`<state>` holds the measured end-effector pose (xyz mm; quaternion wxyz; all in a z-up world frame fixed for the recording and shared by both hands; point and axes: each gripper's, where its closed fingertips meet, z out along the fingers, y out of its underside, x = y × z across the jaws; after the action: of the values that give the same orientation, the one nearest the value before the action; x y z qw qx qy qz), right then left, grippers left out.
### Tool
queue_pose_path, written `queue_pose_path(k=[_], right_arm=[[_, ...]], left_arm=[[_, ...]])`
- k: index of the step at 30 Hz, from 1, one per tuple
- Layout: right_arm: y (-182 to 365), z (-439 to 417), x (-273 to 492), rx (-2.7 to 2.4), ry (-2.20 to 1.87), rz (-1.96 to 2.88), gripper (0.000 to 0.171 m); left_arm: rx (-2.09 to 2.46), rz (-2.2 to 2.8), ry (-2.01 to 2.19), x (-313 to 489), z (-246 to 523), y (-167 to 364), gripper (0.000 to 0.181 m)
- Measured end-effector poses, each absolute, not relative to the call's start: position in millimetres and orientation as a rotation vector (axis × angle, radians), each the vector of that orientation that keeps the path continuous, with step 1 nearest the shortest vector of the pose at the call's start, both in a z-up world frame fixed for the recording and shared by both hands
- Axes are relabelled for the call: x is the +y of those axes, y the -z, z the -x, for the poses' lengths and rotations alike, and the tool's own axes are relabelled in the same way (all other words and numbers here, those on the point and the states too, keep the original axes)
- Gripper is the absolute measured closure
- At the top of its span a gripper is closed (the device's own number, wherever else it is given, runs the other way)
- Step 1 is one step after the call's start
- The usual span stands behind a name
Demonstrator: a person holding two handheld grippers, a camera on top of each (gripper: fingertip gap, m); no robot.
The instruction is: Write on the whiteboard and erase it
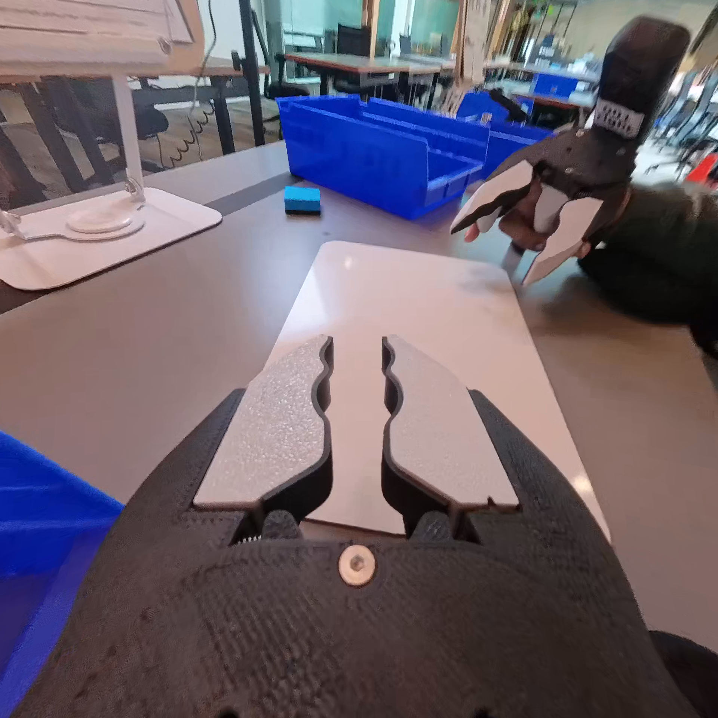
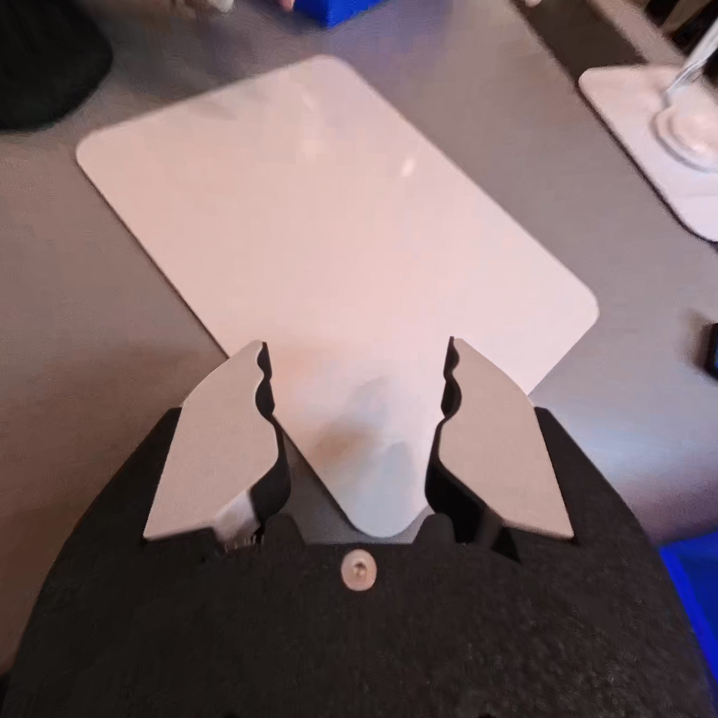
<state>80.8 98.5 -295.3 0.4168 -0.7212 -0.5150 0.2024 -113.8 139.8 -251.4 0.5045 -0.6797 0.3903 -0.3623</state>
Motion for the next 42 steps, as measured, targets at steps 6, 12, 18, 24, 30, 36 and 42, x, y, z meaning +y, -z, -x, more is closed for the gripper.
queue_pose_path(k=[6, 12, 18, 24, 30, 36, 42], right_arm=[[226, -88, 163, -0.798, -0.535, 1.563, 0.088], [214, -94, 211, -0.606, -0.467, 1.492, 0.091], [224, -96, 202, -0.612, -0.483, 1.499, 0.097], [224, -90, 193, -0.667, -0.451, 1.488, 0.104], [232, -83, 186, -0.728, -0.395, 1.507, 0.110], [237, -79, 181, -0.773, -0.371, 1.518, 0.114], [241, -78, 182, -0.787, -0.371, 1.540, 0.117]], left_arm=[[0.833, 1.553, 0.896, 146, 125, 234, 0.173], [0.737, 1.518, 0.715, 168, 152, 223, 0.175], [0.502, 1.501, 0.565, 195, 210, 191, 0.181], [0.254, 1.770, 0.412, 249, 297, 189, 0.172], [0.216, 2.335, 0.338, 309, 326, 277, 0.144], [0.184, 2.564, 0.335, 323, 321, 327, 0.133], [0.385, 2.676, 0.065, 307, 346, 332, 0.162]])
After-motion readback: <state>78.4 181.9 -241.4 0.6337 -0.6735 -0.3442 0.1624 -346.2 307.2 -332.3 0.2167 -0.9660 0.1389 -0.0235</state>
